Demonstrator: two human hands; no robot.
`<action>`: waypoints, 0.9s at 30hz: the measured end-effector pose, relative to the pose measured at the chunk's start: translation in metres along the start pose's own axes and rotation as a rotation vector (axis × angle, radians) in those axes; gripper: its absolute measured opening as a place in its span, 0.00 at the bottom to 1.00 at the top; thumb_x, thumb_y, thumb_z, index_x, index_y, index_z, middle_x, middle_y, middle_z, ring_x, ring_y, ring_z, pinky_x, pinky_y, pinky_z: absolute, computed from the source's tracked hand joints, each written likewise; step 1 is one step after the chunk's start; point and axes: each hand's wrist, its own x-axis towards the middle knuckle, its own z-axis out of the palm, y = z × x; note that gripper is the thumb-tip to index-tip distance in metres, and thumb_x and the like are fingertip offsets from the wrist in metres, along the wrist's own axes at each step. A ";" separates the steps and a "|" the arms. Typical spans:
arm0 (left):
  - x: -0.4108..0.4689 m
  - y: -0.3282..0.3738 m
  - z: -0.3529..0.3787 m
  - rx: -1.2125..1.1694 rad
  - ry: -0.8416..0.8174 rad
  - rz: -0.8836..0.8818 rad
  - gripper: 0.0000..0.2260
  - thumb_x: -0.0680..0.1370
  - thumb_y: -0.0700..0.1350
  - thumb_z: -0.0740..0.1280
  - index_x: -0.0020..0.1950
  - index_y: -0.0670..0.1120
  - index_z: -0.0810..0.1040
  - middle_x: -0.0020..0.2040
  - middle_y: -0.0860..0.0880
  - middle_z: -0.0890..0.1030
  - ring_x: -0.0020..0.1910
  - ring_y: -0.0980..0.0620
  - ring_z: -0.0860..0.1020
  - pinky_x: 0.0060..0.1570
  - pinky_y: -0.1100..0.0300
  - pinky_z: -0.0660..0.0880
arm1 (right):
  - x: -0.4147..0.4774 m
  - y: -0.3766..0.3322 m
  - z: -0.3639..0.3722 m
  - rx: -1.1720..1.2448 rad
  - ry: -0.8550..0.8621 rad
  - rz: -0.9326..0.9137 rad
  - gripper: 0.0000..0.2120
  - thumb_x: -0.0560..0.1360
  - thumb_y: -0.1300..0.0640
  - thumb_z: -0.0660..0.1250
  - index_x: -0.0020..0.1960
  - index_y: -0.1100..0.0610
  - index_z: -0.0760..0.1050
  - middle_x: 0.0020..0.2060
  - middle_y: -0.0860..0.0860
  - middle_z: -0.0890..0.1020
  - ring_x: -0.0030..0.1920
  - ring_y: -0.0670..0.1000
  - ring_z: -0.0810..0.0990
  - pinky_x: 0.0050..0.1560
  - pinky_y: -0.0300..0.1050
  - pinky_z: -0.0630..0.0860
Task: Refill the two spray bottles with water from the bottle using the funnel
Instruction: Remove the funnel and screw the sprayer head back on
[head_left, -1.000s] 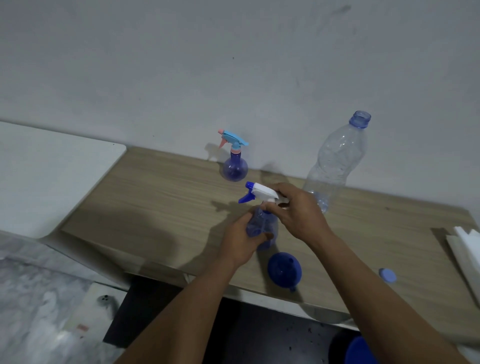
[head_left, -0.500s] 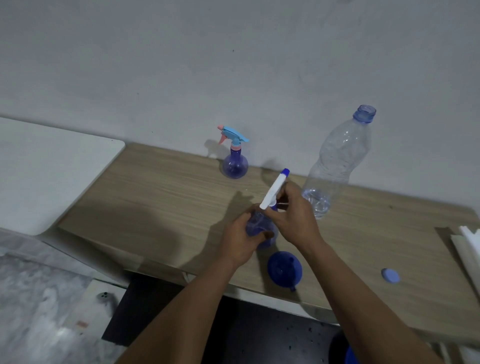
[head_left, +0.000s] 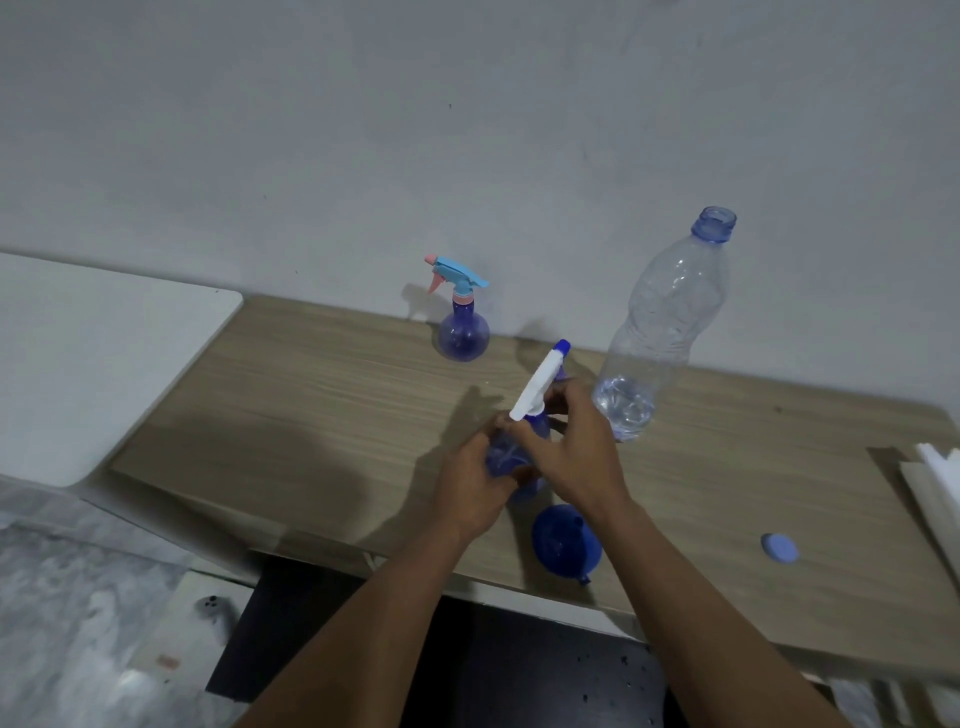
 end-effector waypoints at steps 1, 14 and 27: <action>-0.001 0.001 0.000 -0.003 -0.004 0.015 0.22 0.66 0.39 0.76 0.59 0.52 0.80 0.45 0.56 0.85 0.46 0.58 0.83 0.47 0.57 0.81 | -0.001 0.002 0.000 -0.002 -0.005 -0.047 0.12 0.74 0.50 0.74 0.53 0.47 0.74 0.47 0.40 0.81 0.50 0.42 0.81 0.52 0.47 0.81; -0.001 -0.001 0.002 -0.050 0.007 0.051 0.22 0.70 0.35 0.75 0.61 0.53 0.79 0.45 0.55 0.84 0.45 0.57 0.83 0.42 0.62 0.80 | -0.006 0.005 0.008 -0.001 0.021 -0.003 0.10 0.76 0.48 0.71 0.53 0.50 0.74 0.45 0.43 0.81 0.48 0.43 0.81 0.50 0.49 0.81; 0.002 -0.005 0.005 -0.072 0.035 0.032 0.18 0.71 0.33 0.74 0.56 0.51 0.79 0.47 0.50 0.84 0.45 0.53 0.84 0.38 0.64 0.80 | -0.005 0.005 0.010 0.043 0.060 0.052 0.15 0.73 0.47 0.75 0.53 0.48 0.72 0.47 0.41 0.81 0.50 0.39 0.80 0.48 0.39 0.79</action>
